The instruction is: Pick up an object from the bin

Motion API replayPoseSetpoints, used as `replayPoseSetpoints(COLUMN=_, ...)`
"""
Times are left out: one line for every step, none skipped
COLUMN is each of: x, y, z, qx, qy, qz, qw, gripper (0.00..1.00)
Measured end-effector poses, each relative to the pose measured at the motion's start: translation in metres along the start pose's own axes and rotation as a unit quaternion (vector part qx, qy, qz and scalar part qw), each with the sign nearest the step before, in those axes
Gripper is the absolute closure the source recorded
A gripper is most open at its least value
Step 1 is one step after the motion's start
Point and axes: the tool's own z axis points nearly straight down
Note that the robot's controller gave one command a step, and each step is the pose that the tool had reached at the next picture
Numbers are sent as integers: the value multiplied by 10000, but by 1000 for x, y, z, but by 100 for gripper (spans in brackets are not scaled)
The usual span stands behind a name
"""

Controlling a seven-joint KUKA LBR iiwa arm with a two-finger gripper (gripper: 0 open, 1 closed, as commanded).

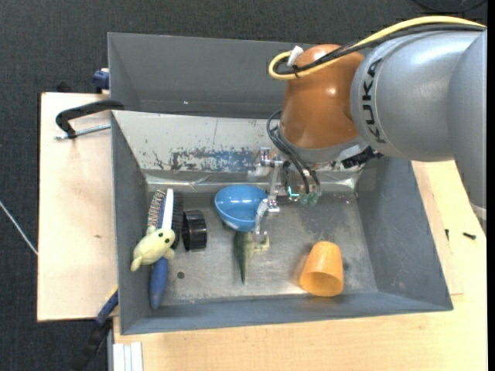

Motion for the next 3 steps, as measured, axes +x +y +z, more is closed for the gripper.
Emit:
replayPoseSetpoints(x=-8, y=25, z=49, qx=-40, qy=-62, qz=563, qw=9984, gripper=0)
replayPoseSetpoints(x=-3, y=23, z=50, qx=-17, qy=48, qz=564, qw=9984, gripper=100)
replayPoseSetpoints(x=-12, y=31, z=-62, qx=-19, qy=-101, qz=590, qw=9982, gripper=100)
